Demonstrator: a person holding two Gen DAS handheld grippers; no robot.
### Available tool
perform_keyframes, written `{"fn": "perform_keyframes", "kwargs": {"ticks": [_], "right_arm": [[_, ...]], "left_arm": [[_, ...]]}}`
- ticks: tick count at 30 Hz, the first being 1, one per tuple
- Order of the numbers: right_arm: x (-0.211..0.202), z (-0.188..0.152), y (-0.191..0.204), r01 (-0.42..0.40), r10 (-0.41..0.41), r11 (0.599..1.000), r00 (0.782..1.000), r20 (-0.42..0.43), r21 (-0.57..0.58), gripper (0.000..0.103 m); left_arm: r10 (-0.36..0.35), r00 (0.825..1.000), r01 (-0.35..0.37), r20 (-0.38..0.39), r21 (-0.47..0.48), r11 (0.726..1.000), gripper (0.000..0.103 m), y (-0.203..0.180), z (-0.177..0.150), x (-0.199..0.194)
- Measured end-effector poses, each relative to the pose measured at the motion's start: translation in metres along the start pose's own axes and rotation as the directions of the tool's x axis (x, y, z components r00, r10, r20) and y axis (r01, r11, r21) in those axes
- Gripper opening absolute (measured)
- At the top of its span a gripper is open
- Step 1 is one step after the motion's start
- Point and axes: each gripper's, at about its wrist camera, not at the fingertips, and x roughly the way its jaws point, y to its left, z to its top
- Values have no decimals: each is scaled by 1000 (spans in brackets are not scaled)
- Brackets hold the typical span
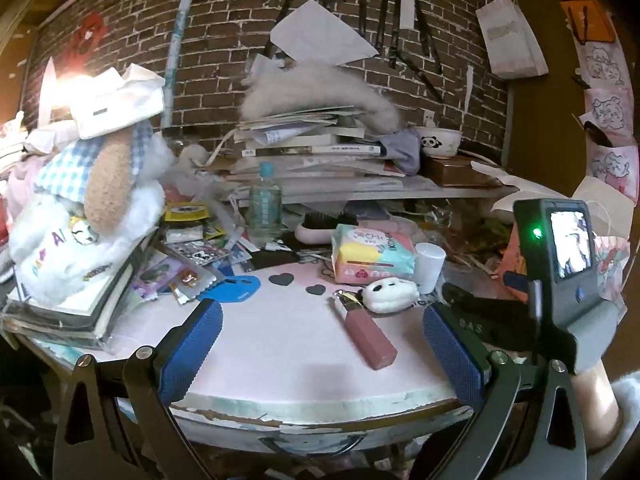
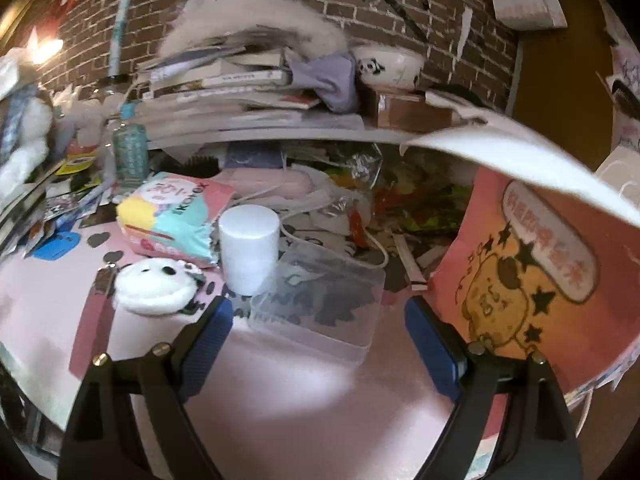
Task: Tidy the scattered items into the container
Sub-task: 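Reach the right gripper toward the clear plastic box on the table, then close the right gripper on the rim of the clear plastic box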
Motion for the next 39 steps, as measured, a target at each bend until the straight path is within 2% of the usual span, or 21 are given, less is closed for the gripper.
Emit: {"fn": "perform_keyframes", "kwargs": {"ticks": [5,15,17,20,29,39], "right_arm": [[18,3,-1,2,0,999,999,-48,39,86],[30,2,2,25,-24,999,998,-56,29,86],[30,1,0,16,-15,999,998,-53,34,85],[31,1,-1,1,2,999,998,-56,40,78],[24,-3,-5,-32,34,998,999,-34,58,76],[-3,-20,1,-133,132,991,990,-39,-7,75]], "left_arm": [[-9,1000,9,-4,-8,1000,100,2,-3,4],[-14,1000,14,-5,-29,999,100,6,-8,8],[-13,1000,13,-5,-32,999,100,6,-8,7],[-16,1000,16,-2,-32,999,100,7,-8,7],[-16,1000,16,0,-38,999,100,8,-9,6],[-19,1000,19,2,-38,999,100,5,-11,4]]}}
